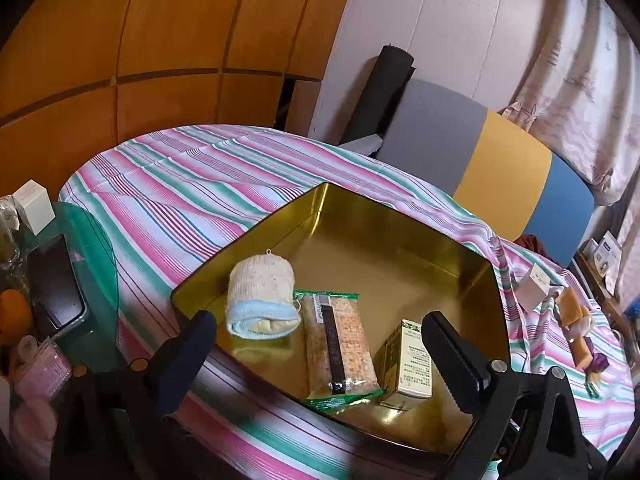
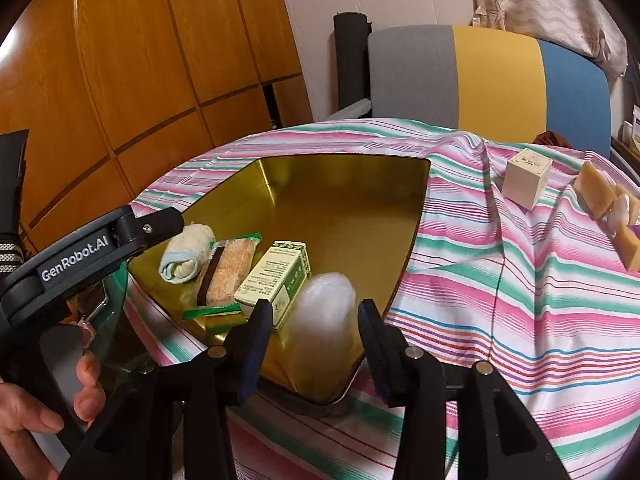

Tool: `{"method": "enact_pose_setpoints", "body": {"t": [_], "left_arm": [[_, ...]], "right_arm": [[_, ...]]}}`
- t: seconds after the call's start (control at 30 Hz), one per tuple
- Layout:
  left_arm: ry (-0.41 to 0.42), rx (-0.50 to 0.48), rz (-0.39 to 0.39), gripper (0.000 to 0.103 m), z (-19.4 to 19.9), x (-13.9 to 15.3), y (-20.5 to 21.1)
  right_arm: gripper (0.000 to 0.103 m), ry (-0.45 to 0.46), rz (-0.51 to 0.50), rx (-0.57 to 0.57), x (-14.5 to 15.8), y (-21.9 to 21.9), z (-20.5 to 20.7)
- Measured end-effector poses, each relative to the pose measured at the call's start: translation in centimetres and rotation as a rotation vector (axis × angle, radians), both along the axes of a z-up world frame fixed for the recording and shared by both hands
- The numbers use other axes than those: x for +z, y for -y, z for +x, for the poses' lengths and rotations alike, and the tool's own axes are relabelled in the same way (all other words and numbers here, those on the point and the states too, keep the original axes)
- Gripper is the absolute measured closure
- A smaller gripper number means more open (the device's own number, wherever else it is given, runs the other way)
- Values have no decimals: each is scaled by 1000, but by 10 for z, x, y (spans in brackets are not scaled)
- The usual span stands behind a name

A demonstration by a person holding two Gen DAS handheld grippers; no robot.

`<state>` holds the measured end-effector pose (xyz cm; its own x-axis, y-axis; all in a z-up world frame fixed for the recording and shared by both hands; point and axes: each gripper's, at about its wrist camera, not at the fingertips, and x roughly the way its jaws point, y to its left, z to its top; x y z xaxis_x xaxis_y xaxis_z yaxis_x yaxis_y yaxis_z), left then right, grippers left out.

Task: Organize objects
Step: 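Lower the plastic bundle into the tray with the right gripper and release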

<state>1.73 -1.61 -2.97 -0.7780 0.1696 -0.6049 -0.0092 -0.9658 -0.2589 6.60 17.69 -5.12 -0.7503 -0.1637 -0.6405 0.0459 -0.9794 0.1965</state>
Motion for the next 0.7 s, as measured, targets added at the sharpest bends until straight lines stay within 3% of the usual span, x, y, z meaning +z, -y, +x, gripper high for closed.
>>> {"method": "enact_pose_setpoints", "body": {"t": [0.33,0.7], "left_arm": [[-2,-39,-6,0,4,1,-11],[-22,-186,-31,0,18,3,-44]], "right_arm": [[57,-29,-16,-22,6,-7,9],[57,-36,-69,-149,9,-47,18]]}}
